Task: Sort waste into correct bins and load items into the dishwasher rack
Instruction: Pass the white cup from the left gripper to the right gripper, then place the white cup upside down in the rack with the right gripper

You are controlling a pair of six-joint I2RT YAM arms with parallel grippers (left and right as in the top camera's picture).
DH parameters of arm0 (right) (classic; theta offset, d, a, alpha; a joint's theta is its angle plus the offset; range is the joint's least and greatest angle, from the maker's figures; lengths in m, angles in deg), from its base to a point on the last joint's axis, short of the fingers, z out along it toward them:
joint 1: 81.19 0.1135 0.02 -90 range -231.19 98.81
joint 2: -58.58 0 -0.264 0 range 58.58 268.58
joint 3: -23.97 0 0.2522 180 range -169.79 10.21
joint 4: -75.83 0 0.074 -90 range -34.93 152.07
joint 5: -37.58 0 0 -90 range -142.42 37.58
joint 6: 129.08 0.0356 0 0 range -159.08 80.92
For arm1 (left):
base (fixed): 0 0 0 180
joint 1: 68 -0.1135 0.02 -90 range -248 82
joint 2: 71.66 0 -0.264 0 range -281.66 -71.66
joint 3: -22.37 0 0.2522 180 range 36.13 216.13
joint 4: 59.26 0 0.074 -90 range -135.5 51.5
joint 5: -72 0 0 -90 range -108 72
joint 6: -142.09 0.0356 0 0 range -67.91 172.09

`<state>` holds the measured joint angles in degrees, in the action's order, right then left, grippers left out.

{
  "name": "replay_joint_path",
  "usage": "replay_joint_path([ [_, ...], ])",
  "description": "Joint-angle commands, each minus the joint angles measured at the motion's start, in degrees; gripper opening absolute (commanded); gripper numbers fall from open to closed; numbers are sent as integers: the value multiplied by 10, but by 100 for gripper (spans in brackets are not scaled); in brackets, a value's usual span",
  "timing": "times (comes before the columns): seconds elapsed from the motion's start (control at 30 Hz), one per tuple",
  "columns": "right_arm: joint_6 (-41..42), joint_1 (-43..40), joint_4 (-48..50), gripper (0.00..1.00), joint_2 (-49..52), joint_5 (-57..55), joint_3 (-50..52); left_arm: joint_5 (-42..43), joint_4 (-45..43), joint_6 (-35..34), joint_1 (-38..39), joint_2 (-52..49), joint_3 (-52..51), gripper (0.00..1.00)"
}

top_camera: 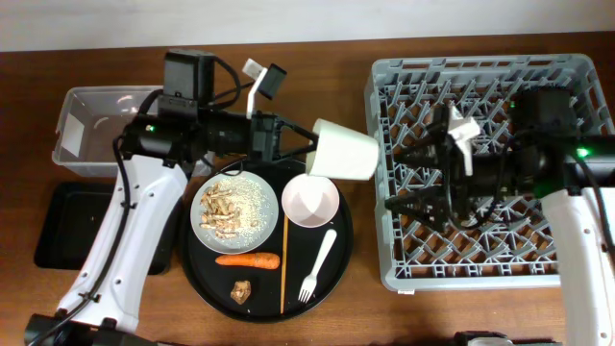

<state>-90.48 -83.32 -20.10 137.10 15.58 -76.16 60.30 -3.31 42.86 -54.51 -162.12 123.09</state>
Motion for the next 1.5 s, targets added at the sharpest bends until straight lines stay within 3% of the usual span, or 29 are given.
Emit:
replay_joint_path([
  [0.0, -19, 22, 33, 99, 4, 68, -4, 45, -1, 10, 21, -2, 3, 0],
  [0.27, -17, 22, 66, 100, 4, 126, -4, 32, -1, 10, 53, -4, 3, 0],
  [0.57, -2, 48, 64, 73, 4, 148, -4, 18, -2, 9, 59, -5, 3, 0],
  [0.8, -2, 82, 64, 71, 4, 121, -4, 18, -2, 10, 59, -5, 3, 0],
  [1.0, -2, 82, 64, 60, 4, 122, -4, 18, -2, 10, 59, -5, 3, 1],
  [1.1, -2, 82, 63, 53, 4, 120, -4, 18, -5, 10, 58, -5, 3, 18],
  [1.33, 57, 81, 61, 40, 4, 14, -4, -21, -10, 10, 58, -5, 3, 32],
  [1.47, 124, 65, 64, 35, 4, -95, -12, -100, 4, 12, 46, -5, 3, 36],
])
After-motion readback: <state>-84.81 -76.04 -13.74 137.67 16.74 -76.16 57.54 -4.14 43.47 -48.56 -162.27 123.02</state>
